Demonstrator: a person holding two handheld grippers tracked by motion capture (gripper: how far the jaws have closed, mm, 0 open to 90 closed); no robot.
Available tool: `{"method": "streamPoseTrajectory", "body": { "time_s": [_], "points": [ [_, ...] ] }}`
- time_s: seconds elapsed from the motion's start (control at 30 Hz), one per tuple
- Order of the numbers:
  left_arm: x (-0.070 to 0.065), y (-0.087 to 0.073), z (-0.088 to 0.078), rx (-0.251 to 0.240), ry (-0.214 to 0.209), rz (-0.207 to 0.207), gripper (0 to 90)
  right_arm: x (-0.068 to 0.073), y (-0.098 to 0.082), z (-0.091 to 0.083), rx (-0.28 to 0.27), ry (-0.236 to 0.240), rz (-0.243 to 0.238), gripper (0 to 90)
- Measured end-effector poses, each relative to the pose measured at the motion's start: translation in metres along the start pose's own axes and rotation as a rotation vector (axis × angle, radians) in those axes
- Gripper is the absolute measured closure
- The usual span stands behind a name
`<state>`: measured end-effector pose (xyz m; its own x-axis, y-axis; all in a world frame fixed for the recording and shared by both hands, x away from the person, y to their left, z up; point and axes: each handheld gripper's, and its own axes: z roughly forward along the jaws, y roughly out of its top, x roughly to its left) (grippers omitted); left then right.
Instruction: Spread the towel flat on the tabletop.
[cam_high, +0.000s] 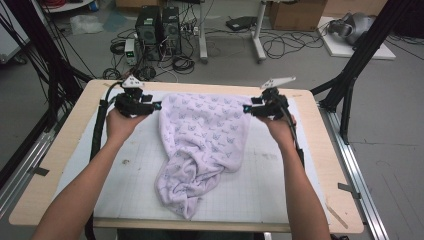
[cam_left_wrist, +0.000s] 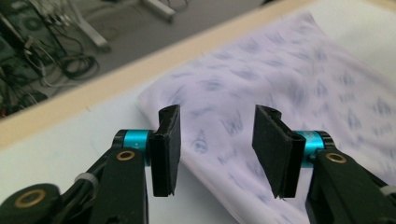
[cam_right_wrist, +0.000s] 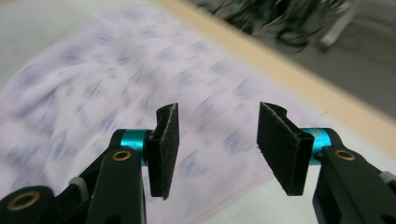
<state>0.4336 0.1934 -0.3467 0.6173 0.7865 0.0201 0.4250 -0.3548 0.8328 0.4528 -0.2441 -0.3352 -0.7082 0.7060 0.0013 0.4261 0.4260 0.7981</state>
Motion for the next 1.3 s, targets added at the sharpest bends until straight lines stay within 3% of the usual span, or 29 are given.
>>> {"method": "streamPoseTrajectory", "body": {
  "time_s": [0.03,0.07,0.1,0.13,0.17,0.2,0.3,0.33,0.37,0.4,0.5,0.6,0.7,0.73,0.77,0.8,0.9,0.93,1.03,1.07,1.13,1.17,1.2,1.3],
  "points": [
    [0.000,0.000,0.000,0.000,0.000,0.000,51.2,0.000,0.000,0.000,0.000,0.000,0.000,47.7],
    [-0.006,-0.017,0.001,0.026,-0.017,0.008,50.8,0.011,-0.018,0.008,0.037,0.050,0.004,47.0],
    [-0.006,-0.017,0.001,0.026,-0.017,0.008,50.1,0.011,-0.018,0.008,0.037,0.050,0.004,47.0],
    [-0.012,-0.033,-0.001,0.038,-0.027,0.013,48.1,0.025,-0.033,0.010,0.061,0.074,-0.018,46.9],
    [-0.012,-0.033,-0.001,0.038,-0.027,0.013,48.3,0.025,-0.033,0.010,0.061,0.074,-0.018,46.9],
    [-0.020,-0.046,-0.004,0.057,-0.054,0.032,48.1,0.037,-0.047,0.009,0.047,0.119,-0.013,46.8],
    [-0.030,-0.059,-0.009,0.056,-0.088,0.054,47.7,0.056,-0.061,0.002,0.034,0.159,-0.038,46.9],
    [-0.039,-0.069,-0.015,0.052,-0.121,0.062,47.4,0.063,-0.064,0.000,0.032,0.171,-0.038,46.7],
    [-0.039,-0.069,-0.015,0.052,-0.121,0.062,47.5,0.069,-0.067,-0.003,0.020,0.186,-0.047,46.9],
    [-0.048,-0.078,-0.021,0.046,-0.157,0.061,47.3,0.075,-0.069,-0.006,0.013,0.198,-0.063,47.0],
    [-0.055,-0.087,-0.027,0.038,-0.188,0.060,47.2,0.088,-0.073,-0.012,0.006,0.219,-0.084,46.9],
    [-0.063,-0.102,-0.037,0.043,-0.232,0.064,46.4,0.112,-0.079,-0.019,-0.019,0.268,-0.126,46.9],
    [-0.067,-0.108,-0.041,0.037,-0.256,0.055,46.7,0.124,-0.082,-0.019,-0.025,0.297,-0.137,46.9],
    [-0.073,-0.113,-0.044,0.038,-0.279,0.064,47.1,0.134,-0.086,-0.015,-0.026,0.327,-0.155,47.6],
    [-0.073,-0.113,-0.044,0.038,-0.279,0.064,48.1,0.134,-0.086,-0.015,-0.026,0.327,-0.155,47.6],
    [-0.080,-0.116,-0.042,0.061,-0.315,0.085,49.2,0.145,-0.089,-0.009,-0.002,0.344,-0.180,48.3],
    [-0.088,-0.119,-0.038,0.083,-0.342,0.102,53.8,0.156,-0.092,0.005,0.031,0.372,-0.195,49.2],
    [-0.095,-0.121,-0.032,0.101,-0.375,0.119,57.0,0.159,-0.093,0.010,0.043,0.372,-0.207,49.8],
    [-0.101,-0.122,-0.025,0.126,-0.398,0.148,64.3,0.164,-0.094,0.018,0.062,0.365,-0.223,53.0],
    [-0.106,-0.123,-0.018,0.151,-0.422,0.169,74.2,0.166,-0.096,0.025,0.077,0.353,-0.228,63.9],
    [-0.107,-0.122,-0.018,0.148,-0.425,0.168,80.5,0.165,-0.097,0.031,0.085,0.360,-0.229,76.2],
    [-0.107,-0.122,-0.018,0.148,-0.425,0.168,82.1,0.165,-0.097,0.031,0.085,0.360,-0.229,76.2],
    [-0.105,-0.120,-0.020,0.146,-0.422,0.176,82.8,0.164,-0.098,0.029,0.095,0.368,-0.239,83.2],
    [-0.103,-0.122,-0.023,0.131,-0.419,0.162,82.7,0.161,-0.097,0.022,0.078,0.377,-0.234,84.3]
  ]
}}
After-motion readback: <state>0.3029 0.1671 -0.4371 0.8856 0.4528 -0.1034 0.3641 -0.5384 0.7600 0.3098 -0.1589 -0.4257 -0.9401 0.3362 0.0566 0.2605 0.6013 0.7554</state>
